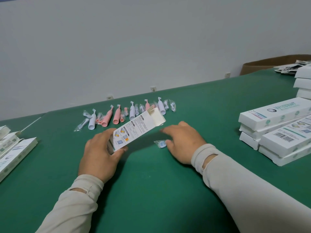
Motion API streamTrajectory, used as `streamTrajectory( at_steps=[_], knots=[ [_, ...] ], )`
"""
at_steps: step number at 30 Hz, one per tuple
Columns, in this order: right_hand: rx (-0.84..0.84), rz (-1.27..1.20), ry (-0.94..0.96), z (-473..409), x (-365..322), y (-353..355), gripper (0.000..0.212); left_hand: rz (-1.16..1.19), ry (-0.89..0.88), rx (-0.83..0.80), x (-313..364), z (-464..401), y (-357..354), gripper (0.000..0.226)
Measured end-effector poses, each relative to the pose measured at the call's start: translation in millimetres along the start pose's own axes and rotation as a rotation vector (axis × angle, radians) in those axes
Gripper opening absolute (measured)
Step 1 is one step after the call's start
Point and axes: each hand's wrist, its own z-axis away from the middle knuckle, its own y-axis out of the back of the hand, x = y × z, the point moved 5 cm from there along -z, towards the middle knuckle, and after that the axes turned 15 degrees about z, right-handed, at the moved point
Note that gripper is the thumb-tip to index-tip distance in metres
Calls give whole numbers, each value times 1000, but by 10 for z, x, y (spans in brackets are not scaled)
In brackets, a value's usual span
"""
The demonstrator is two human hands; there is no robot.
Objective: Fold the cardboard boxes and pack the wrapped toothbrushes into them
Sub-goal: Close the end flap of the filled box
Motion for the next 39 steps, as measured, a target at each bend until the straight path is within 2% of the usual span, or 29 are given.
streamTrajectory(
  at_steps=[3, 6, 8, 10, 12, 16, 18, 21, 26, 31, 39],
  knots=[
    [-74, 163, 50, 33, -123, 29, 18, 1, 8, -11, 5, 1, 0, 57],
    [-57, 277, 84, 78, -177, 117, 23, 0, 9, -12, 15, 4, -2, 55],
    [-45, 255, 66, 98, -152, 180, 18, 0, 10, -13, 18, 10, -1, 55],
    [-5, 130, 14, 111, -67, 245, 10, 10, 21, -15, 8, 13, 5, 56],
    [104, -62, -67, 118, 69, 309, 9, 22, 29, -19, 8, 11, 8, 56],
    [369, -660, -195, 151, 252, 377, 19, 22, 24, -37, 22, 11, -4, 54],
    [425, -889, -192, 154, 266, 408, 21, 16, 12, -57, 34, 21, -17, 54],
    [521, -1039, -116, 185, 236, 488, 35, 12, -15, -84, 60, 28, -43, 54],
    [740, -1062, -177, 248, 229, 534, 21, 16, -59, -115, 110, 49, -67, 57],
    [749, -1047, -303, 231, 289, 439, 8, 4, -77, -125, 128, 43, -79, 58],
    [770, -933, -410, 239, 388, 471, 12, 10, -95, -131, 139, 45, -88, 59]
  ],
)
